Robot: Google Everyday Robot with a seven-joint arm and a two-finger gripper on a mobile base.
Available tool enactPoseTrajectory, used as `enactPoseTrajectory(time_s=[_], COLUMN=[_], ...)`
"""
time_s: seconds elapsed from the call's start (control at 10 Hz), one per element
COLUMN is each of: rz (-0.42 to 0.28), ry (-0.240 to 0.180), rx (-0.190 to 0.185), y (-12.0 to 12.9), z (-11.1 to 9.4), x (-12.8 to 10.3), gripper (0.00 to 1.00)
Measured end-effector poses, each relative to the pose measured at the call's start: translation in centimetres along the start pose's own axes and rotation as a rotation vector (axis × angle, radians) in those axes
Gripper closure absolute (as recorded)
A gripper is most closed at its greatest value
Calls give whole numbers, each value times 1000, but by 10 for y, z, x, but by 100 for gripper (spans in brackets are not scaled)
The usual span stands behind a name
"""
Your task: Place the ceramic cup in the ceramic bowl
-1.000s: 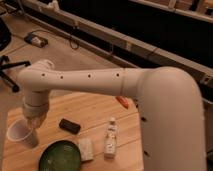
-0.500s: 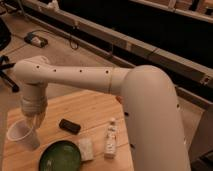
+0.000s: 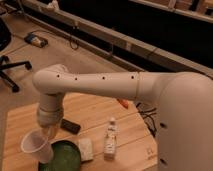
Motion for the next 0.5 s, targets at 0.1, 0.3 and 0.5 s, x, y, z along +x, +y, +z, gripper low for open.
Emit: enactPoseTrajectory(time_s=[0.1, 0.3, 0.5], rz=[10, 14, 11], ry=[4, 8, 3], rx=[-4, -22, -34], y=[-4, -6, -3], z=[4, 19, 27], x=[6, 0, -11], gripper=[96, 76, 66])
